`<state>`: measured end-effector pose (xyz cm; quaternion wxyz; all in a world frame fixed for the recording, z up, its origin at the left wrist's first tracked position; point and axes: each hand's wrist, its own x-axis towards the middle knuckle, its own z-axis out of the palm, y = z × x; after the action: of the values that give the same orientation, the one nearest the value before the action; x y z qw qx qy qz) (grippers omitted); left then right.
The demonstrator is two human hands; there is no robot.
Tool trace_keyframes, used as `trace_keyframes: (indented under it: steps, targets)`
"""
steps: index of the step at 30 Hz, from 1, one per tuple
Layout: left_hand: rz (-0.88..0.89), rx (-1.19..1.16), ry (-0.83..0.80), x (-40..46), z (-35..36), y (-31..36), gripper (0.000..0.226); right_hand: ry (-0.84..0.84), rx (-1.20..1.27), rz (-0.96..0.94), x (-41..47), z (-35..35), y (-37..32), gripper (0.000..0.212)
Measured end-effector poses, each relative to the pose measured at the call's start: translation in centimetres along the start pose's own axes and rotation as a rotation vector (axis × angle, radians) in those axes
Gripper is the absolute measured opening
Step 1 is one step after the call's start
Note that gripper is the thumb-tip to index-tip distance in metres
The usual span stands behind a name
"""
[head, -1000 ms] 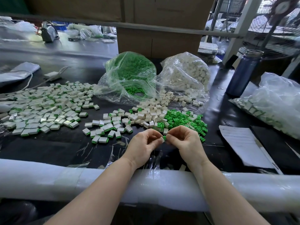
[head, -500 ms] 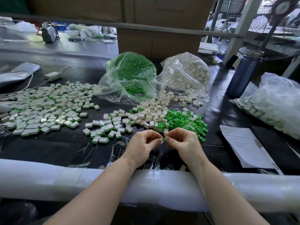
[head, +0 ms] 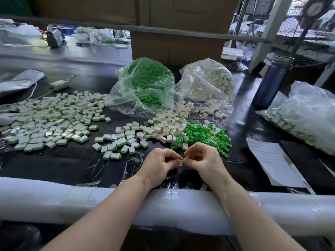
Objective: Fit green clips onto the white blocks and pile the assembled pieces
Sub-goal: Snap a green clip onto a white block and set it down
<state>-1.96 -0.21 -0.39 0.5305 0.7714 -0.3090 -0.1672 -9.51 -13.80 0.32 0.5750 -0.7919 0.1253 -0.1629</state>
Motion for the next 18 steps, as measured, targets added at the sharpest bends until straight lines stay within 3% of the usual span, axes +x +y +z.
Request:
trace_keyframes:
  steps: [10,18]
  targets:
    - [0.044,0.157,-0.049,0.01,0.07,-0.09,0.008,-0.060,0.003,0.017,-0.07,-0.06,0.05,0.026]
    - [0.086,0.121,0.014,0.00,0.33,0.04,0.013,0.025,0.060,0.011,0.27,0.18,0.31,0.020]
